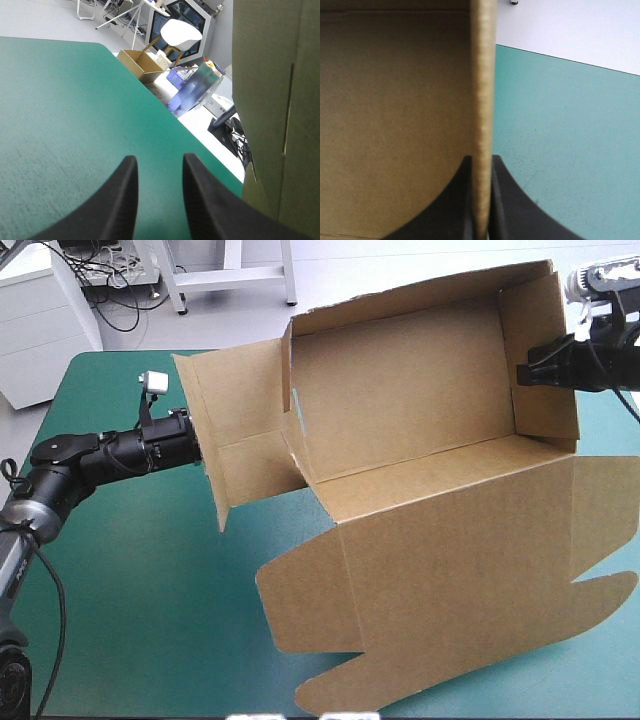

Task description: Fold the box

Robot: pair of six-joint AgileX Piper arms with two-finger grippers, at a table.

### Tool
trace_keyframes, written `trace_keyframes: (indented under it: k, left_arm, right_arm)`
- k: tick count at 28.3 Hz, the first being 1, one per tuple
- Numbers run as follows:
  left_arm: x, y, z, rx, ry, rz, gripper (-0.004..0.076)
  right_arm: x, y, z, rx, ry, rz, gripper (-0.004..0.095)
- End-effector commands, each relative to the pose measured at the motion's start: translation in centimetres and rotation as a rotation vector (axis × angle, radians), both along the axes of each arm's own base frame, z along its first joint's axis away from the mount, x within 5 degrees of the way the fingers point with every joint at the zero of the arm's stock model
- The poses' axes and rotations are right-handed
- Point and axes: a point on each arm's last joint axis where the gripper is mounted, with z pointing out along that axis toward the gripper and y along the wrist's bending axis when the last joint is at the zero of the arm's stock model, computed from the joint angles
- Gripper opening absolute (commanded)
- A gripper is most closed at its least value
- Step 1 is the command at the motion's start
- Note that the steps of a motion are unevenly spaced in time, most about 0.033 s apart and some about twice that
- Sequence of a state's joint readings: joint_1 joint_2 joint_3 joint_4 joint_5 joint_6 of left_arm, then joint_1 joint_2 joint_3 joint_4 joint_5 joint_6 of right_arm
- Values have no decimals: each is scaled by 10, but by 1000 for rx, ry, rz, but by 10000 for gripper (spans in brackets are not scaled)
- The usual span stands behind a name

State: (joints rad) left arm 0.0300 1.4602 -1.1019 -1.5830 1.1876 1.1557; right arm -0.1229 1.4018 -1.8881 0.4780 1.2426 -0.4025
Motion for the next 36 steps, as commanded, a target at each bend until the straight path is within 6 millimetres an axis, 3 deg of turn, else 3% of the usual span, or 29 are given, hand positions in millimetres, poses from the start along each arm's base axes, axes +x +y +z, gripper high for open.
trace_keyframes:
  k: [1, 7, 11, 17, 25, 33, 36]
  left_arm:
    - [-15, -5, 35, -120, -95, -98, 305]
    - [-16, -5, 44, -155, -115, -94, 440]
    - [-19, -16, 50, -162, -117, -135, 521]
    - [-26, -34, 71, -164, -187, -209, 524]
    - [-31, -42, 92, -174, -237, -248, 524]
    - [-28, -43, 94, -153, -239, -207, 524]
    - [-26, -47, 92, -65, -229, -173, 524]
  right_arm:
    - [-11, 4, 20, 63, -108, -12, -17]
    - [-9, 3, 22, 73, -135, -30, -17]
    - [-8, 2, 23, 75, -149, -41, -17]
    - [-3, 1, 21, 88, -142, -52, -17]
    - [0, 3, 19, 75, -139, -71, -15]
    - [5, 36, 22, 48, -199, -67, -15]
    - [11, 53, 20, 56, -209, -75, -16]
